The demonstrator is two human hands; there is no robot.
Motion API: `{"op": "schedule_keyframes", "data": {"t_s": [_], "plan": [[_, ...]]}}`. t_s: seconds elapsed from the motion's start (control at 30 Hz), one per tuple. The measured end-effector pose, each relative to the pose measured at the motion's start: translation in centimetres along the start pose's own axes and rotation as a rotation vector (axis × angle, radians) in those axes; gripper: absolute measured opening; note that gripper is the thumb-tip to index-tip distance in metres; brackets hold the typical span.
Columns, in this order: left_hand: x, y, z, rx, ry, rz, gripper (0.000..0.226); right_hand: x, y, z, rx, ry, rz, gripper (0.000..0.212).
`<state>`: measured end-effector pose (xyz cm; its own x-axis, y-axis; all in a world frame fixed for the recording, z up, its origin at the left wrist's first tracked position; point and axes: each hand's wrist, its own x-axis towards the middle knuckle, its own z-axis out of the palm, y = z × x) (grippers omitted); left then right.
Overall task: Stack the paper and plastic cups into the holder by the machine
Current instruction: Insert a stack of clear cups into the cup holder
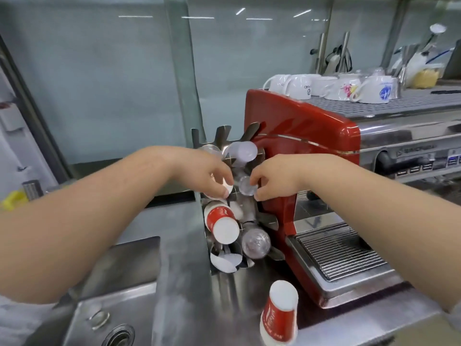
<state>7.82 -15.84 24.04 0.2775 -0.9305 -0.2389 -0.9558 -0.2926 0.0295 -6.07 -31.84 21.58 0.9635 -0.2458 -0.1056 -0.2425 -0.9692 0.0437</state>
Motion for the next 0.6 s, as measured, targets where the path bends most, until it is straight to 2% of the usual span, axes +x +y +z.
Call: {"op": "schedule_keyframes", "data": {"t_s": [0.1, 0.43, 0.6], "plan": [[-0.9, 1.2, 2.7, -0.049, -0.068, 0.052, 0.037, -1.7, -0.4, 2.5, -0.001, -0.013, -0.042, 0.047], [-0.2, 4.3, 15.9, -0.231, -0.267, 0.151, 0.047, -7.7, -0.1, 13.7, 0.203, -0.074, -0.037, 0.043], [0.2, 6.5, 22.3, -0.298, -0.208, 0.151, 0.053, -9.5, -0.9, 19.3, 0.422, -0.008, 0.023, 0.053]]}}
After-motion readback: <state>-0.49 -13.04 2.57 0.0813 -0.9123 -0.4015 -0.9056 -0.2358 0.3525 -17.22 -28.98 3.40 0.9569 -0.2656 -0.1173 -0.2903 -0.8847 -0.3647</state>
